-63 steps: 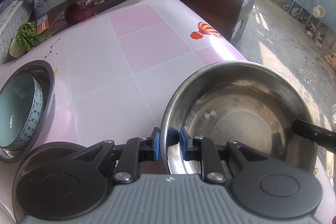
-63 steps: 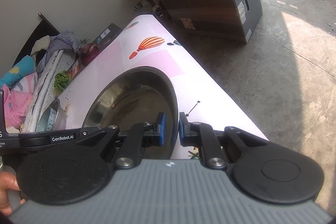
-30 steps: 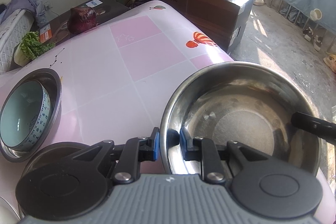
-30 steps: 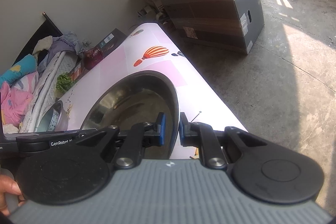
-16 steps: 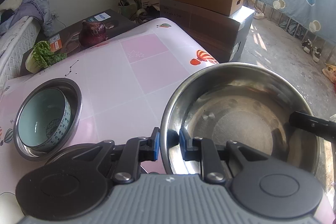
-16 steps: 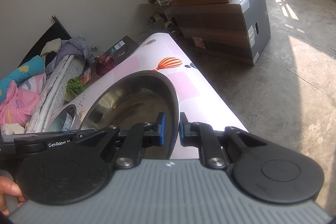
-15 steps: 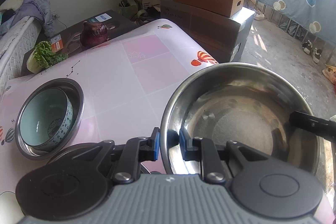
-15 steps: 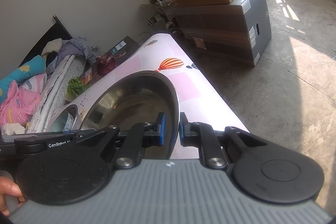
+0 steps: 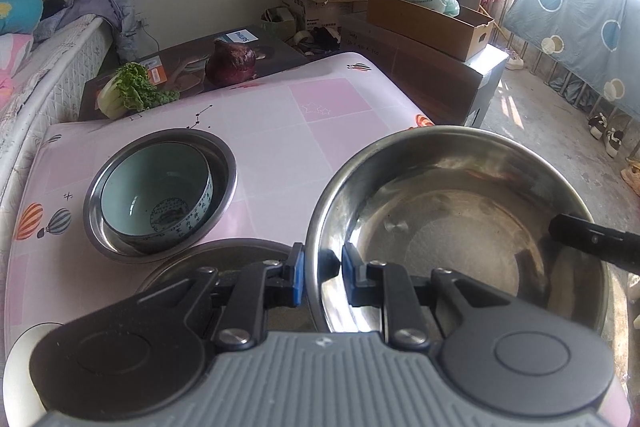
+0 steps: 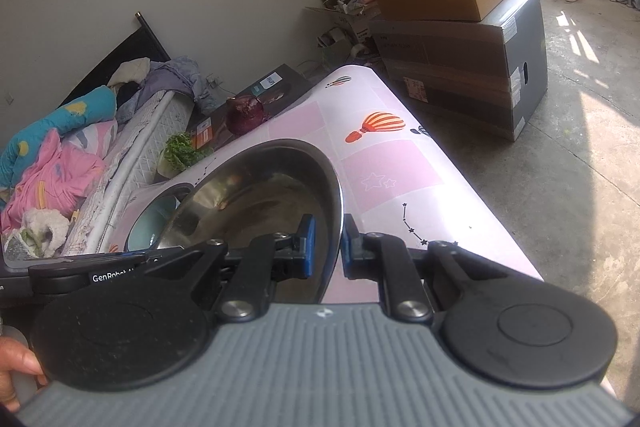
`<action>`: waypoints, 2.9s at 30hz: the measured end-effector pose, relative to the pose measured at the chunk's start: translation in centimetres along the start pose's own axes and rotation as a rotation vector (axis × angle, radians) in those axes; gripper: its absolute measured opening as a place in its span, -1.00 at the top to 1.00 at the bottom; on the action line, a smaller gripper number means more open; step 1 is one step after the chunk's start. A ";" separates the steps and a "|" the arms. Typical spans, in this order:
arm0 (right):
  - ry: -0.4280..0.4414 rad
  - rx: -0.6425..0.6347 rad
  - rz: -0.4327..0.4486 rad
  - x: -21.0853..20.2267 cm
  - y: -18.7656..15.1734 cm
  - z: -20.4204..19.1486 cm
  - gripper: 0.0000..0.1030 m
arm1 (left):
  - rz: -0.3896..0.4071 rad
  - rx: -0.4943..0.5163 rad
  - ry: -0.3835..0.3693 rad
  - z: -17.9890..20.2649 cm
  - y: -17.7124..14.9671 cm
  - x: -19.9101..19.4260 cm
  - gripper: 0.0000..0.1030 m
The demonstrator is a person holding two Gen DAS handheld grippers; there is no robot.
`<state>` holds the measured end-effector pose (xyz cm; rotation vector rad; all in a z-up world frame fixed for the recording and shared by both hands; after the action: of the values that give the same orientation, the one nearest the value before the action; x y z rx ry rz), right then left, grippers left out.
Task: Organize plates and bowls
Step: 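Lower the large steel bowl onto the table and open both tools, then move both tools to the rim of the white printed plate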
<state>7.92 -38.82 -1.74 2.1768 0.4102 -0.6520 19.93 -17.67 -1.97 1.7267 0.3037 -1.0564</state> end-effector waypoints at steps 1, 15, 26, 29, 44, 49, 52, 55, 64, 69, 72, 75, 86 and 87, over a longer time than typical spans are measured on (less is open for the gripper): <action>0.005 -0.005 -0.006 0.1 -0.3 -0.5 0.76 | -0.003 -0.007 0.004 -0.4 -0.3 -0.1 0.61; 0.073 -0.065 -0.140 4.0 -4.6 -5.8 0.76 | -0.070 -0.133 0.082 -6.6 -5.5 -1.4 0.61; 0.081 -0.075 -0.210 6.4 -6.1 -5.8 0.76 | -0.114 -0.146 0.114 -7.7 -7.1 -0.1 0.60; 0.090 -0.077 -0.219 6.8 -6.2 -5.7 0.76 | -0.120 -0.141 0.124 -7.8 -7.3 0.4 0.60; 0.070 -0.206 -0.236 8.1 -6.1 -7.7 0.71 | -0.151 -0.143 0.140 -8.4 -7.6 0.8 0.57; 0.058 -0.248 -0.234 8.0 -6.6 -8.2 0.71 | -0.159 -0.154 0.116 -8.7 -8.0 0.4 0.51; 0.058 -0.247 -0.246 8.2 -6.8 -8.3 0.70 | -0.163 -0.155 0.110 -8.8 -8.1 0.3 0.50; 0.049 -0.262 -0.253 8.5 -7.2 -8.5 0.70 | -0.148 -0.159 0.106 -8.9 -8.2 -0.3 0.49; 0.000 -0.317 -0.219 8.7 -7.8 -9.2 0.48 | -0.103 -0.144 0.112 -8.8 -8.4 -2.1 0.33; 0.003 -0.295 -0.201 8.0 -7.3 -8.9 0.44 | -0.073 -0.152 0.110 -9.1 -8.4 -3.1 0.18; 0.019 -0.270 -0.193 7.5 -7.1 -8.8 0.41 | -0.064 -0.155 0.111 -9.2 -8.4 -3.6 0.06; 0.038 -0.241 -0.185 6.6 -6.9 -8.6 0.28 | -0.060 -0.160 0.109 -9.1 -8.5 -4.0 -0.13; 0.175 -0.147 -0.198 2.6 -7.4 -9.9 0.13 | -0.042 -0.153 0.162 -9.7 -10.3 -7.0 -0.52; 0.186 -0.144 -0.203 2.4 -7.5 -10.1 0.13 | -0.042 -0.155 0.167 -9.8 -10.5 -7.4 -0.54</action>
<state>9.39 -26.08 -2.27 2.0815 0.7606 -0.5128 13.88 -2.68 -2.36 1.6768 0.5158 -0.8953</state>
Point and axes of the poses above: each gripper's, at about its wrist camera, not at the fingertips, and x roughly the way its jaws point, z to its right, y to its top, the point moved 4 cm from there along x, roughly the way its jaws point, and after that the axes turned 9 degrees about x, right-handed, at the moved point
